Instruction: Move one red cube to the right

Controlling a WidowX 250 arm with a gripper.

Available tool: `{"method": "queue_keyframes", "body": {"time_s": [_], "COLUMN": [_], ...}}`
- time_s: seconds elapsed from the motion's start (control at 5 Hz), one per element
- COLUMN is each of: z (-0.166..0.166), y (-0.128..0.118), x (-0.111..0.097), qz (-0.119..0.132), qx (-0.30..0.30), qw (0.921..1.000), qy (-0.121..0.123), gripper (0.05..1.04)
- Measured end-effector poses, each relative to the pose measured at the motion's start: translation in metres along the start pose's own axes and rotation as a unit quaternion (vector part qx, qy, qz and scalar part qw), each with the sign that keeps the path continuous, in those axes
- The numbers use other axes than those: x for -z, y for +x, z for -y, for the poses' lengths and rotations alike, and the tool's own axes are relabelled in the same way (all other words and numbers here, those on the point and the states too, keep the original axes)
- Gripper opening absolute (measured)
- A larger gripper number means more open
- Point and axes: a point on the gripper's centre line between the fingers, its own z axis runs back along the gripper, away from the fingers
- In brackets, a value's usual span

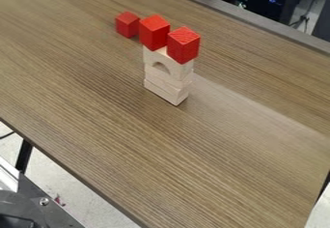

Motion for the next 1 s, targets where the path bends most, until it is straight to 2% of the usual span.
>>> {"method": "queue_keyframes", "body": {"time_s": [0.2,0.4,0.6,0.8,1.0], "z": [0.004,0.012,0.019,0.024,0.033], "y": [-0.010,-0.013,-0.015,-0.020,-0.028], "x": [0.016,0.011,-0.012,-0.033,-0.042], "qz": [-0.021,-0.019,0.003,0.020,0.025], "qx": [-0.003,-0.010,-0.004,-0.001,0.008], "qw": [0.9997,0.9993,0.9988,0.9984,0.9979], "qy": [-0.012,-0.031,-0.049,-0.054,-0.059], "gripper": [1.000,1.000,1.000,1.000,1.000]}}
